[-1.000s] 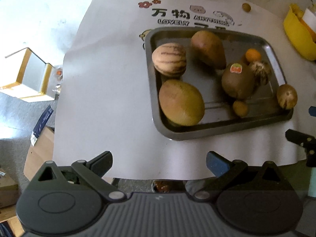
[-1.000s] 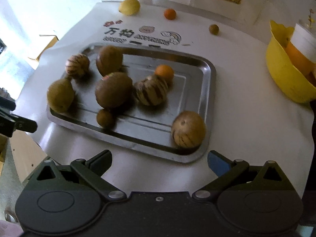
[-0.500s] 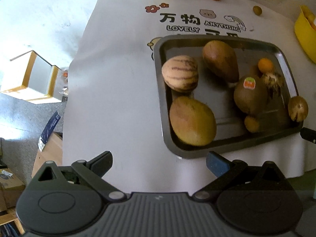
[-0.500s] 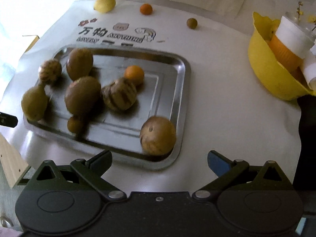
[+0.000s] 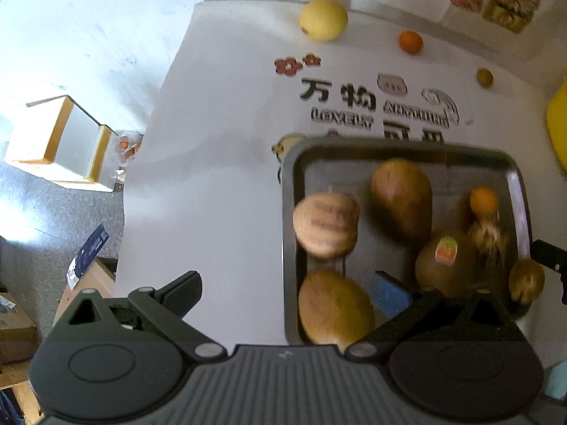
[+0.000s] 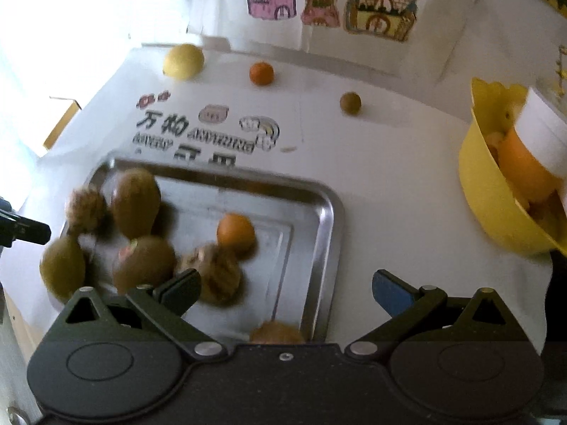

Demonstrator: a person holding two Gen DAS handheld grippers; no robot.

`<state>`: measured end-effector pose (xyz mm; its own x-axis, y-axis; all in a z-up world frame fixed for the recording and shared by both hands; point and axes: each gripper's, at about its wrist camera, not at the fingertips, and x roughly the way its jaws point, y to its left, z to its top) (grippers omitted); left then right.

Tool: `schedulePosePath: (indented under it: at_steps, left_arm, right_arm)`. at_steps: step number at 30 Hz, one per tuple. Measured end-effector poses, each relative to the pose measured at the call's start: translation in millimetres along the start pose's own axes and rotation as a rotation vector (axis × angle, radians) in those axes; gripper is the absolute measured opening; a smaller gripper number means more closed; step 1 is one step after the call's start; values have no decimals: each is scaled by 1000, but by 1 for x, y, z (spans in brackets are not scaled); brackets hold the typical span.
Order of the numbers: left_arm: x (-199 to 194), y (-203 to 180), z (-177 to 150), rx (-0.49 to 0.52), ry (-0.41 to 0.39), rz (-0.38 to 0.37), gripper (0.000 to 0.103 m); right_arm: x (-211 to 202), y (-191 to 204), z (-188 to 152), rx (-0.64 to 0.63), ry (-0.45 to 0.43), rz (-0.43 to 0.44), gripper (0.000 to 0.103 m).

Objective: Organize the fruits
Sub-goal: 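Lift both open tools away from the tray toward the remaining fruits, then move left tool toward the lemon while right tool approaches the small brown fruit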

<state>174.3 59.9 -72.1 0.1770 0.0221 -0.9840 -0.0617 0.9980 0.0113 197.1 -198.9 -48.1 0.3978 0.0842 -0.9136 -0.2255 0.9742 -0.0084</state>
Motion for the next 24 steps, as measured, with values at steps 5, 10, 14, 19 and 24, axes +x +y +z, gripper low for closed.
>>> schedulePosePath:
  at_steps: [5, 10, 14, 19, 24]
  left_arm:
    - [3, -10, 26, -22, -13, -7, 103]
    - [10, -21, 54, -32, -27, -18, 103]
    - [15, -30, 73, -37, -35, -26, 103]
    - [21, -41, 95, -42, -43, -36, 103]
    - [26, -52, 113, -39, -49, -40, 103]
  right_arm:
    - [8, -8, 26, 1, -24, 16, 102]
    - [17, -17, 48, 4, -48, 28, 102]
    - [28, -25, 62, 5, -53, 34, 102]
    - [39, -34, 73, 13, -57, 39, 102]
    - [45, -42, 81, 20, -67, 40, 102]
